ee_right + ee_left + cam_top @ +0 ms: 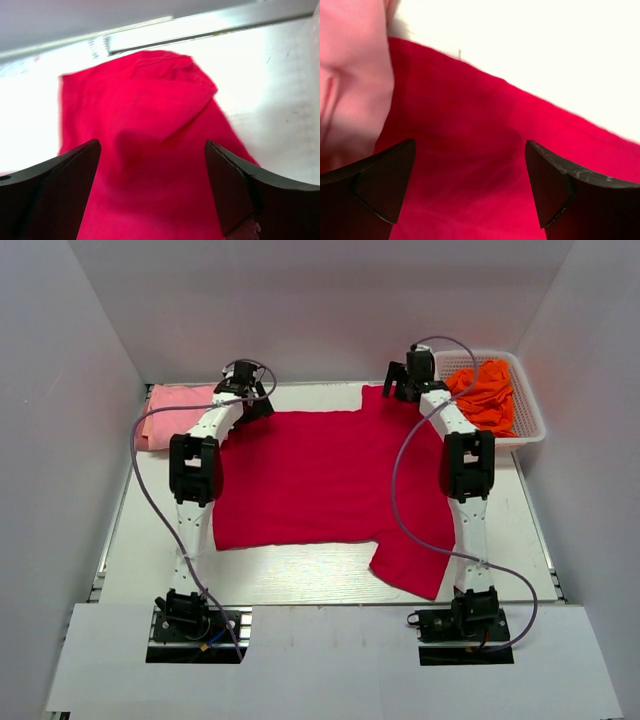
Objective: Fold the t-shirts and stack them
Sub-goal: Flatten out the tshirt, then grap the side of the flattened tshirt closest away from the robot with both arms
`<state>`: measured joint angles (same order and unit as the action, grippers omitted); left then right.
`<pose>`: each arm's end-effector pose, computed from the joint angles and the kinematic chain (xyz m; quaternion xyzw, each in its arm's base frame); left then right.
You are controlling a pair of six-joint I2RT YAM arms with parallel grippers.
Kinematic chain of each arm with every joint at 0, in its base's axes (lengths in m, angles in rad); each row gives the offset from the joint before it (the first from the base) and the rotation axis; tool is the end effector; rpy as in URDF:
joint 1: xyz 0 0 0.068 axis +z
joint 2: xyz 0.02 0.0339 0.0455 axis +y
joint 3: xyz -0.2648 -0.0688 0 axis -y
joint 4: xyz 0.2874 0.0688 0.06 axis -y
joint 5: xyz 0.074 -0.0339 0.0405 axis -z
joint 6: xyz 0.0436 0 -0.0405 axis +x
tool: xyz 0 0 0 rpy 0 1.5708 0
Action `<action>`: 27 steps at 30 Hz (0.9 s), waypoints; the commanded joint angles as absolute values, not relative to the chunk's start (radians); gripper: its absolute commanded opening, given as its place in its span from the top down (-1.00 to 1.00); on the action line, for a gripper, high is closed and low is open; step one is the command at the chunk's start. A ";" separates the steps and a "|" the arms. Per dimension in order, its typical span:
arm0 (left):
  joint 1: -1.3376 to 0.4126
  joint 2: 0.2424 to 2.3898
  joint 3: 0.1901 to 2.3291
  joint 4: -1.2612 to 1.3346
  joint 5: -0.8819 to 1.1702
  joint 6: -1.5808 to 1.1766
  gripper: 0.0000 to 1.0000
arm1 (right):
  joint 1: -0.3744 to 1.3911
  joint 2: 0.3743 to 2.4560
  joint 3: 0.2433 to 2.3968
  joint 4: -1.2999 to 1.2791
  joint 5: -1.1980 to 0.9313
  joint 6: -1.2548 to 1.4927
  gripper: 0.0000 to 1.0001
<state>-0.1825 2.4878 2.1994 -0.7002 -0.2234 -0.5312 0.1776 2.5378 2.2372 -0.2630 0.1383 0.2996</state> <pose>0.5789 -0.0970 0.1530 -0.1966 0.9320 0.0004 0.3045 0.6205 0.1053 0.1735 0.0865 0.8701 0.0550 0.4821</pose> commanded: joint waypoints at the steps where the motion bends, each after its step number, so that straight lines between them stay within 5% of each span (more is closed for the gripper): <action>1: -0.183 2.310 2.179 -0.709 -0.187 -0.488 -1.00 | 0.236 2.324 2.207 -0.231 0.103 0.189 -0.81; 8: -0.218 1.944 1.918 -0.850 -0.138 -0.550 -1.00 | 0.311 1.920 1.881 -0.356 -0.047 0.308 -0.81; 19: -0.195 1.222 0.975 -0.988 -0.225 -0.935 -1.00 | 0.354 1.145 0.942 -0.554 0.136 0.669 -0.81; 27: -0.176 1.129 0.687 -0.928 -0.189 -1.023 -1.00 | 0.357 0.899 0.693 -0.856 0.130 0.831 -0.81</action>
<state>-0.1875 1.1484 0.7036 -0.9859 -0.1928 -0.9569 0.3538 0.9100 0.7147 -0.7483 0.1246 0.7399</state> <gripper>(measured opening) 0.997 0.901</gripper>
